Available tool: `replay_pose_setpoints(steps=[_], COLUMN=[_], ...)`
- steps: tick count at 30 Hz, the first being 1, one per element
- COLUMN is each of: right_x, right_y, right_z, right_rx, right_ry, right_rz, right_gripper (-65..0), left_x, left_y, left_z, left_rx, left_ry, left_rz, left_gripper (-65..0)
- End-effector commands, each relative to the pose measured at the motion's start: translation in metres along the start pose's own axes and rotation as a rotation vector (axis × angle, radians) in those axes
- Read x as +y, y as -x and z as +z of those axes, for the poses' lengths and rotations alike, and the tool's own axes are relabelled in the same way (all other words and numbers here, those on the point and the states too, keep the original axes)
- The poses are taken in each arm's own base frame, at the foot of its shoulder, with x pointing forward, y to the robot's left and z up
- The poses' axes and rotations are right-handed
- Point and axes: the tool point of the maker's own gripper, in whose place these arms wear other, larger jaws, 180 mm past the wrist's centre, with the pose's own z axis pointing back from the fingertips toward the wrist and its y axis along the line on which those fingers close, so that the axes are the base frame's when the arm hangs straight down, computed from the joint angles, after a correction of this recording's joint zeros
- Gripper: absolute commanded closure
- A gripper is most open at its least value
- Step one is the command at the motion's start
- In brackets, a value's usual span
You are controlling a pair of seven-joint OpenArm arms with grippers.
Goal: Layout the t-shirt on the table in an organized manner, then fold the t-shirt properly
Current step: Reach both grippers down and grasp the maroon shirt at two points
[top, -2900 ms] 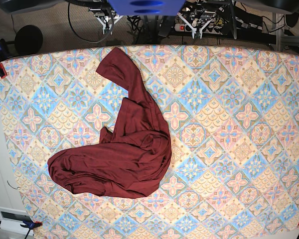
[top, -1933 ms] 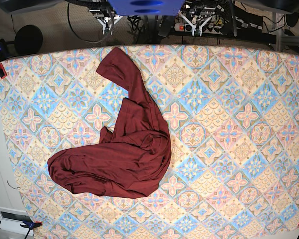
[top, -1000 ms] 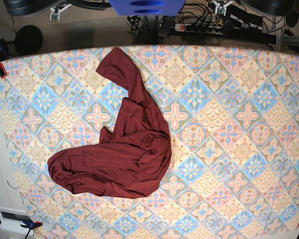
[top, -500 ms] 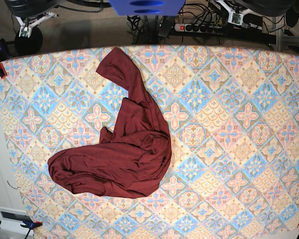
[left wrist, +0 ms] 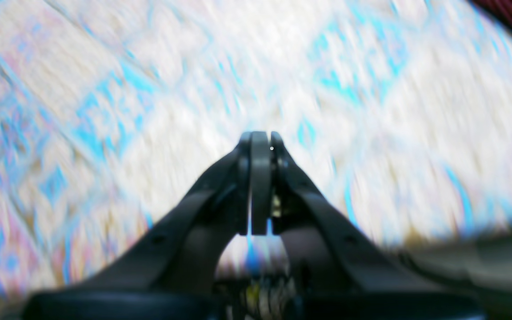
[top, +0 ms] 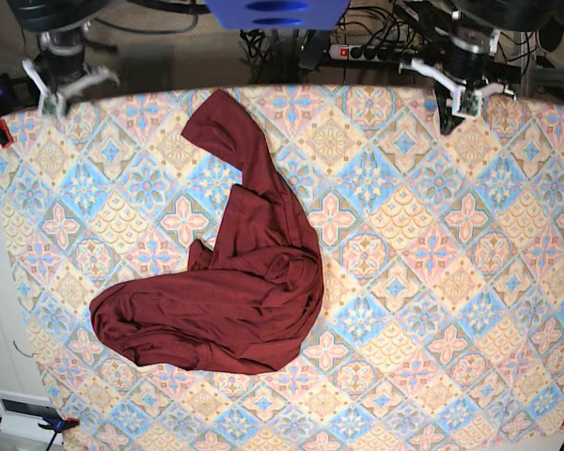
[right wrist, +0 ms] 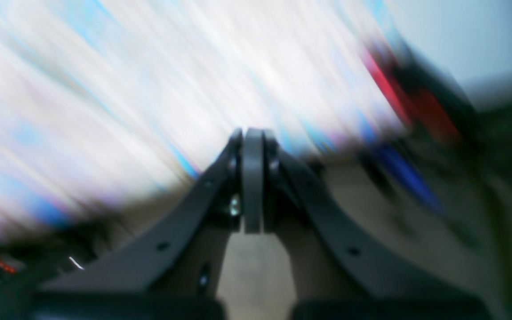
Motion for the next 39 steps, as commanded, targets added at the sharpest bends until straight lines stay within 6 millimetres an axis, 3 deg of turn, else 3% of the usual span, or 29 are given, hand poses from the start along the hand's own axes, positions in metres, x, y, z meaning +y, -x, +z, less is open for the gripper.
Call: replay_pose_setpoints(steps=[1,6,10,16,20,24,29,33,39], right_x=[-0.004,0.04,0.077,0.109,0.121,0.131,0.139,0.14,0.141], right_y=[-0.012,-0.066,-0.105,-0.166,-0.167,-0.165,-0.157,-0.144,-0.144], right_z=[-0.001,-0.027,-0.047,-0.065,-0.071,-0.069,-0.066,-0.064,-0.064], right_rx=[-0.036,-0.171,-0.201,-0.282,-0.272,-0.264,-0.245,-0.215,-0.216], right_ry=[0.019,-0.095,-0.185,-0.246,-0.264,-0.279,-0.294,-0.295,-0.296], right_rz=[0.005,0.01,0.019,0.005,-0.023,-0.061,-0.081,-0.086,-0.091], right_gripper=[0.0,0.0,0.0,0.0,-1.9,-9.2,-16.6,-18.2,-18.2], left_x=[0.004,0.015,-0.003,-0.036,-0.062,-0.085,-0.116,-0.126,-0.162], left_y=[-0.018,-0.059,-0.105,-0.159,-0.171,-0.17,-0.168,-0.17,-0.144], left_z=[-0.005,-0.05,-0.086,-0.131,-0.168,-0.21,-0.243,-0.254,-0.257], left_rx=[-0.055,-0.073,-0.089,-0.089,-0.031,0.049,0.141,0.18,0.233], left_ry=[-0.007,-0.039,0.012,0.077,0.135,0.184,0.312,0.375,0.452], left_rz=[-0.006,-0.002,-0.007,0.074,0.091,0.116,0.18,0.248,0.174], left_gripper=[-1.1,-6.7,-7.6,-12.9,-19.3,-25.3,-35.5,-45.3,-46.1])
